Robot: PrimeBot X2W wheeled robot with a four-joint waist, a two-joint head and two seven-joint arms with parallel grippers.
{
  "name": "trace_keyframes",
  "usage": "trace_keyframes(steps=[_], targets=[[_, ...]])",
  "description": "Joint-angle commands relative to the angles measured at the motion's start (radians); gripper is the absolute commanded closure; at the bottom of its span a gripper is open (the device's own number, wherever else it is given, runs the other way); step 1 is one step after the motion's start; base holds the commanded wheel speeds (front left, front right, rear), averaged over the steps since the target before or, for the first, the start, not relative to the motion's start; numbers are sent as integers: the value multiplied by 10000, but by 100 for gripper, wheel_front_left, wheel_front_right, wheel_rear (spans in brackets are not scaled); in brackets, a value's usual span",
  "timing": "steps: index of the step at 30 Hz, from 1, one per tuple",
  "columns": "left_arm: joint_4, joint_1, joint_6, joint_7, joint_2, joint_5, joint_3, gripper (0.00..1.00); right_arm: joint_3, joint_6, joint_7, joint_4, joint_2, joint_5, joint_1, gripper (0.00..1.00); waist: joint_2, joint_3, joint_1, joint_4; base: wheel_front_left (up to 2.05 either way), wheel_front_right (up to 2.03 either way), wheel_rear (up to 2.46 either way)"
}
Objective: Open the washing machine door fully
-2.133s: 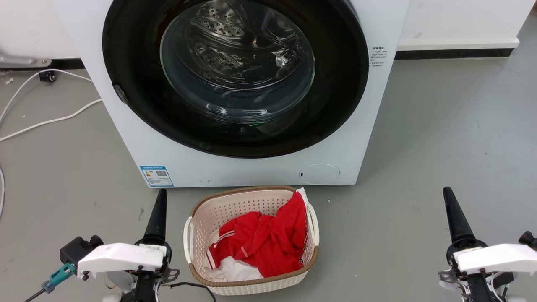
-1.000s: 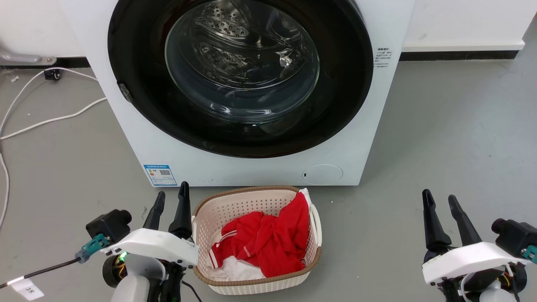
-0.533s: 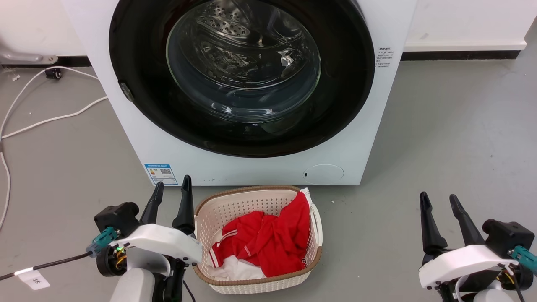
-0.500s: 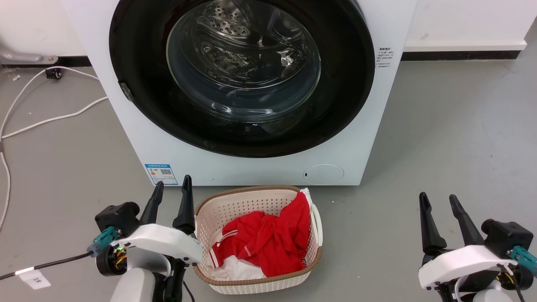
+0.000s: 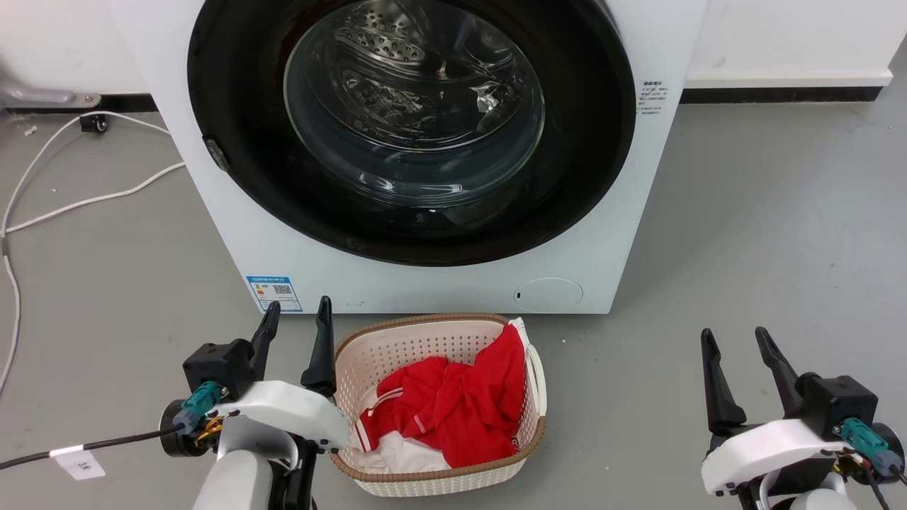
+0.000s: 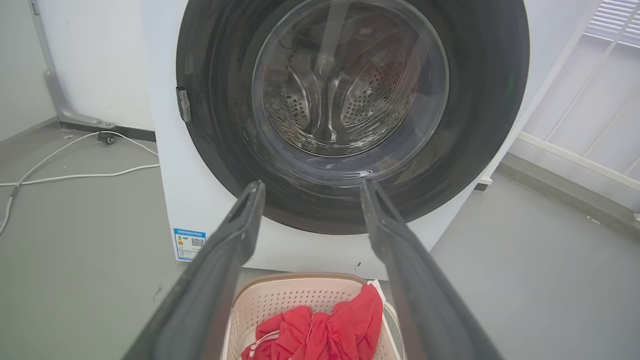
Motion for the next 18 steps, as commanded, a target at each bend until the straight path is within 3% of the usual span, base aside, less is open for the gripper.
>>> trace_keyframes(steps=[1,18], targets=[[-28,-243,30,-61,64,182,-32,0,11,-3,-87,-18,26,-201,-204,0,0,-1,0,3,0,0,0],[190,-269,201,-406,74,1560,-123,0,33,-3,-435,85,33,-1563,-148,0,0,5,0,46,0,0,0]])
